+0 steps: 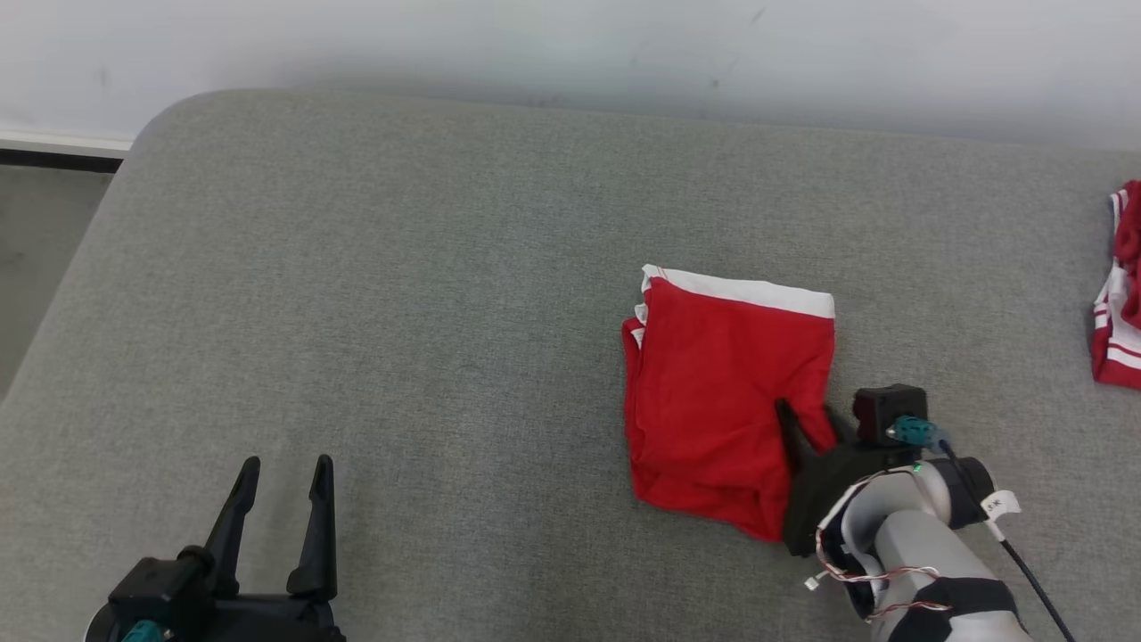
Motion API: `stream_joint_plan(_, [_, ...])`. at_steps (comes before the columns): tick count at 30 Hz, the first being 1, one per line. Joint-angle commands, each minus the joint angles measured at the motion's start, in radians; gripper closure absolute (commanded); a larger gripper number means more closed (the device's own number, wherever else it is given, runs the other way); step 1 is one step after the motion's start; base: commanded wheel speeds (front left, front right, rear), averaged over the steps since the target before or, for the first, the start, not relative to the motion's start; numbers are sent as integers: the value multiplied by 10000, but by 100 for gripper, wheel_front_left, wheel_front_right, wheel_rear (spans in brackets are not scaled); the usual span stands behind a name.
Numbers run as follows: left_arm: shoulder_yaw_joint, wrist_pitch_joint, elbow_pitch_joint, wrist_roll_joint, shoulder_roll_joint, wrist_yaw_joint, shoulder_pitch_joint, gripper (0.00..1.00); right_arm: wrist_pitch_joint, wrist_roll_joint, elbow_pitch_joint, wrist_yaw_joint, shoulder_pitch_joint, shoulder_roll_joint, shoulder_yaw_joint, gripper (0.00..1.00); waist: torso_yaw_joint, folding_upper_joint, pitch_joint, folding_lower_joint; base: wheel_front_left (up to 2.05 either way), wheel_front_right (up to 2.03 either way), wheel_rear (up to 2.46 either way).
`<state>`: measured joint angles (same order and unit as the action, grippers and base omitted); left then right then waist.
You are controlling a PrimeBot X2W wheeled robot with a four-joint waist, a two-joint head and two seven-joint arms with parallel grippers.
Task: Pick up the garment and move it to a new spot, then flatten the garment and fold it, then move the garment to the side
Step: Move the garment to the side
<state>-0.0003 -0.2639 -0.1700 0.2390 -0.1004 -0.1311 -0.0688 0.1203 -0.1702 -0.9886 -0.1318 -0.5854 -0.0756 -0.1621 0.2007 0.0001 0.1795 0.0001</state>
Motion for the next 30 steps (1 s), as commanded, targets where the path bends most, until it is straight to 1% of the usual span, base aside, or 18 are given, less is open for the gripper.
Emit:
stream_joint_plan(1, [9, 2, 3, 0, -3, 13, -139, 0, -38, -67, -308, 24, 243, 122, -184, 100, -97, -1, -19, -1, 0, 0, 0])
stream_joint_plan(5, [-63, 2, 85, 46, -30, 13, -229, 0, 254, -197, -286, 25, -429, -99, -579, 100, -346, -1, 83, -1, 0, 0, 0])
stream_joint_plan(9, [-239, 2, 242, 104, -145, 13, -398, 0, 227, -122, -83, 25, -1268, -551, -1121, 100, -696, -1, 474, -1, 0, 0, 0])
stream_joint_plan(13, [-456, 2, 368, 232, -291, 13, -677, 0, 41, -150, 202, 25, -2016, -1224, -1592, 100, -1113, -1, 1005, -1, 0, 0, 0])
stream_joint_plan(19, [-667, 2, 790, 399, -711, 15, -1242, 0, -470, -411, 1072, 25, -3149, -2306, -1887, 100, -1889, -1, 2241, -1, 0, 0, 0])
stream_joint_plan(23, [-700, 1, 1185, 535, -1106, 15, -1528, 0, -896, -565, 1920, 25, -3779, -3074, -1693, 100, -2477, -1, 3098, -1, 0, 0, 0])
stream_joint_plan(25, [-649, 4, 1444, 587, -1310, 15, -1567, 0, -1172, -611, 2384, 25, -3917, -3320, -1633, 100, -2790, -1, 3482, -1, 0, 0, 0])
stream_joint_plan(30, [-625, 2, 2058, 698, -1712, 15, -1437, 0, -1885, -990, 3527, 25, -3998, -4376, -1244, 100, -3359, -1, 4049, -1, 0, 0, 0])
